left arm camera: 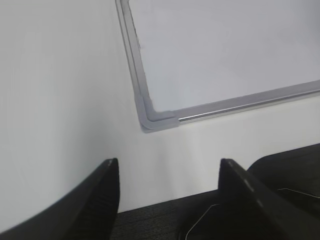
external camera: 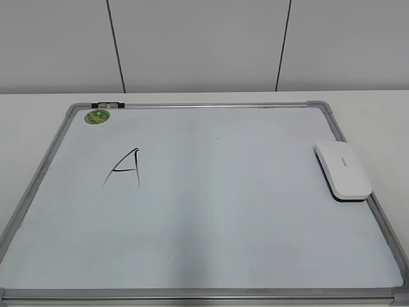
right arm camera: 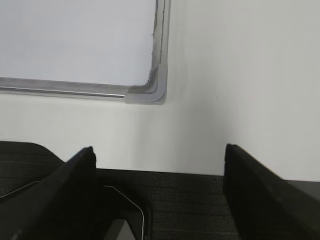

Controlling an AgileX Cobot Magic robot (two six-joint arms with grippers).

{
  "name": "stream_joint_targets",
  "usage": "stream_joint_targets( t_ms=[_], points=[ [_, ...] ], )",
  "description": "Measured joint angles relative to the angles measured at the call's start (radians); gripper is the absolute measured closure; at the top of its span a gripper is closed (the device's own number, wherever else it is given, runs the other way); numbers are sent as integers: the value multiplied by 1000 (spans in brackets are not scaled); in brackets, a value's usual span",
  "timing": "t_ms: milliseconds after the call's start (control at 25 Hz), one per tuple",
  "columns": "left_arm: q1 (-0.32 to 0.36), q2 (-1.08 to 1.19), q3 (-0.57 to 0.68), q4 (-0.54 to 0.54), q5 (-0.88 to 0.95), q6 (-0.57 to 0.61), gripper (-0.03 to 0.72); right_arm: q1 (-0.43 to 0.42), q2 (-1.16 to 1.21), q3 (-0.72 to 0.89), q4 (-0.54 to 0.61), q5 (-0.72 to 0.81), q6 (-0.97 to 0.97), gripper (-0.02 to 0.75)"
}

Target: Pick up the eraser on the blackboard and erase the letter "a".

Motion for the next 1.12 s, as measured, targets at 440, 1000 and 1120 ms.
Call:
stream_joint_targets(
  t_ms=[440, 1000, 1120],
  points=[
    [0, 0, 7, 72, -9, -110, 229, 0, 0, 0, -2, -2, 0, 150],
    [0, 0, 7, 74, -9, -118, 229, 0, 0, 0, 16, -2, 2, 151],
    [0, 0, 7, 74, -9, -119, 229, 0, 0, 0, 18, -3, 2, 151]
  ],
)
